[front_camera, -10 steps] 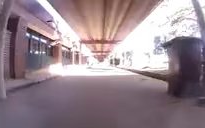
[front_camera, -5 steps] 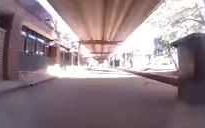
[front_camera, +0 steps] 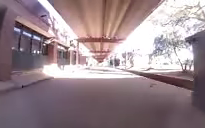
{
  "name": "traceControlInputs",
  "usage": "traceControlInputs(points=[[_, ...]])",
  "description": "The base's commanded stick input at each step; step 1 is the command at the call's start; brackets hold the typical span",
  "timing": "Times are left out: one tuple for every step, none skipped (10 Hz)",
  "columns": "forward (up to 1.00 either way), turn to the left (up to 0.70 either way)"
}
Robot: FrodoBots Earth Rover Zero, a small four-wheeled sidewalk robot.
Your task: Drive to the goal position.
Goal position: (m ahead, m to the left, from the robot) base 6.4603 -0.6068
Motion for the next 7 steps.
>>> traceControlInputs(points=[[0.7, 0.0], [0.7, 0.0], [0.7, 0.0], [0.7, 0.0], [0.7, 0.0], [0.7, 0.0], [0.7, 0.0]])
